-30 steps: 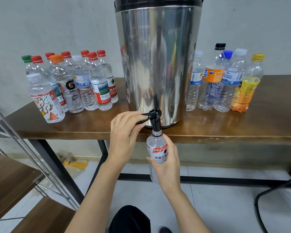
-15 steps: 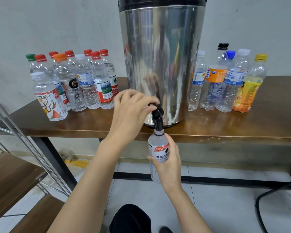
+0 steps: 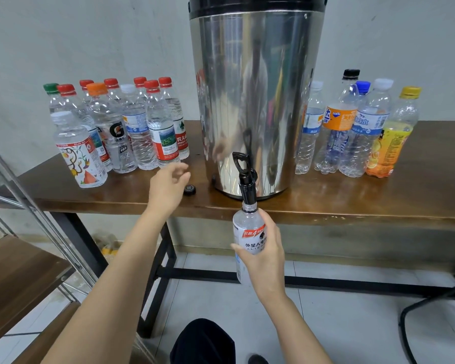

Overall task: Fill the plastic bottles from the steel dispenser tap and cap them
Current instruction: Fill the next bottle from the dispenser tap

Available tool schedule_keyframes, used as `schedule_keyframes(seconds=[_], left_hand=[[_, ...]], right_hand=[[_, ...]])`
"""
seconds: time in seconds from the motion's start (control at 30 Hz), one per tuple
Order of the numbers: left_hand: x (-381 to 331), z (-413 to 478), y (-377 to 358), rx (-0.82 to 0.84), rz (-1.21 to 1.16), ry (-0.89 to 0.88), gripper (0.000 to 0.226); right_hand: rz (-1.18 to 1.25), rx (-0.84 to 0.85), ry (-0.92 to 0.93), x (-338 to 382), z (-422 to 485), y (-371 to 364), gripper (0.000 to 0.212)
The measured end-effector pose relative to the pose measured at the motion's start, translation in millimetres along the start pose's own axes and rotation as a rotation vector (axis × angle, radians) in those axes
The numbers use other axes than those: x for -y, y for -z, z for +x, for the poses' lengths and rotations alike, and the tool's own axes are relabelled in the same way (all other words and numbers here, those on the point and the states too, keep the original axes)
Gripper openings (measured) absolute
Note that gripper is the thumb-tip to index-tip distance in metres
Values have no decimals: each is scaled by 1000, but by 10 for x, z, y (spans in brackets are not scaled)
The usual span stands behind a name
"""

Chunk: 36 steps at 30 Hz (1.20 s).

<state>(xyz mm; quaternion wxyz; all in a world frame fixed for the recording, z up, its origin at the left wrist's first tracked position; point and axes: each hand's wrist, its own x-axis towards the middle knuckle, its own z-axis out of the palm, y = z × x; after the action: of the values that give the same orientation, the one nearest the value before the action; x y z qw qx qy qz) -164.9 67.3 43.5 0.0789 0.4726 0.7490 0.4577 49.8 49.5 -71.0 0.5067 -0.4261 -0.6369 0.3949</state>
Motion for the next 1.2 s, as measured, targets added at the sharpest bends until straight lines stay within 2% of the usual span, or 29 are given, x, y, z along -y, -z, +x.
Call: schedule_keyframes(seconds=[0.07,0.17,0.3,0.47,0.57,0.73,0.93,1.07,1.2], left_hand=[[142,96,-69,94,118,50,32],[253,193,-186,201,329,24,40],[249,224,-288,235,464,-26,38],[245,151,-316,142,354,4,29],[191,17,-290,90,202,37,33],[-11,-257,-106,-1,-71,52,27],[-274,-558,148,81,-374,54,23],[-452,-679,327,199,-360,-23,22],[-600,-611,580,95,-376,-86,23]], right_hand=[[-2,2,4,5,-1,1,89],[-9,9,3,20,-6,9,88],[-21,20,1,37,-16,39,89],[-37,22,1,55,-19,61,89],[-46,16,-4,61,-49,75,89],[-78,16,-16,32,-131,50,89],[-76,54,14,74,-274,-16,89],[-14,103,67,268,-242,-97,88],[50,145,140,584,-72,-235,88]])
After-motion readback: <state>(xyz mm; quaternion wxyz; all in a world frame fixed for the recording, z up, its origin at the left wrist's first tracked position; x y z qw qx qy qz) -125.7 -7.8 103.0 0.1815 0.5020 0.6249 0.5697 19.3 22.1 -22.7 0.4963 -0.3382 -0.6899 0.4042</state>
